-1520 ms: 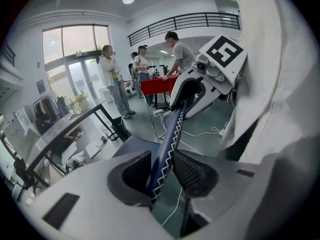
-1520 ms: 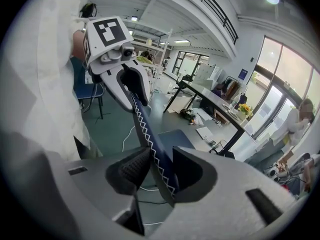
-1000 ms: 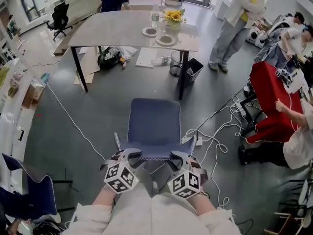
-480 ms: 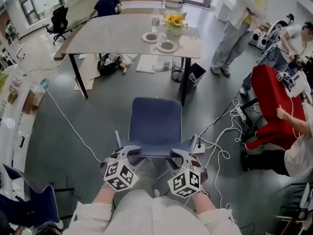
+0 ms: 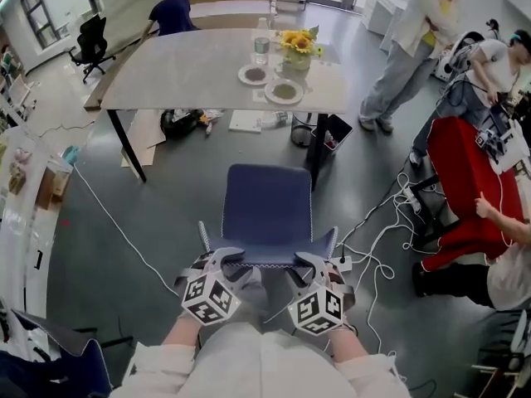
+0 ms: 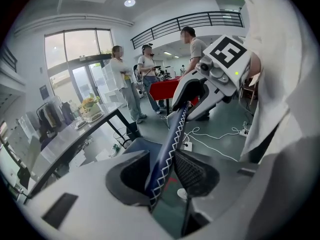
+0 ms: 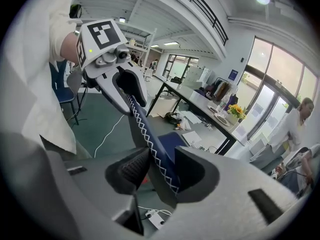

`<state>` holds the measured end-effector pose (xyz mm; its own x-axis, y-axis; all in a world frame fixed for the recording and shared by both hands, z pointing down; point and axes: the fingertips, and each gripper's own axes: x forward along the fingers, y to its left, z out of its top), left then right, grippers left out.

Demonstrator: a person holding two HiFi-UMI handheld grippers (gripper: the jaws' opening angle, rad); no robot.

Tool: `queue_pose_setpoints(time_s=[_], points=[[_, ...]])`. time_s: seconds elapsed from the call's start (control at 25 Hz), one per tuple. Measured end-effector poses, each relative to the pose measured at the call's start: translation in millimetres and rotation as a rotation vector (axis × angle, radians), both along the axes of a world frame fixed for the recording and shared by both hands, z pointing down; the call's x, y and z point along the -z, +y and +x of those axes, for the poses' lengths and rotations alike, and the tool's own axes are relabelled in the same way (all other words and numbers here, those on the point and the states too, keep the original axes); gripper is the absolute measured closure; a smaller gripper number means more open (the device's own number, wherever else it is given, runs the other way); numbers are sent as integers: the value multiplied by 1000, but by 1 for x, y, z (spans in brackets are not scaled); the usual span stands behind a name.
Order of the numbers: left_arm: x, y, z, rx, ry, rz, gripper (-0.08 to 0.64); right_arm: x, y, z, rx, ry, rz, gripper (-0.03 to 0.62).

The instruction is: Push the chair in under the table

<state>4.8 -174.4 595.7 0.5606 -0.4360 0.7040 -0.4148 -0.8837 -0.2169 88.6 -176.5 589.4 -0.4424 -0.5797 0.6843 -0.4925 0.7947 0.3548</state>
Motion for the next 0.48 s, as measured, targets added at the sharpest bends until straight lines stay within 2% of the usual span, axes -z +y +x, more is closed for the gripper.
queue_pose_setpoints(time_s=[0.28,0.48], points=[[7,-53,-8,-8,5,20,400,6,-51,-9,-13,12,-15,460],[6,-84,-13,-16,2,6,399,4,-82,-13,-25,15,-21,460]])
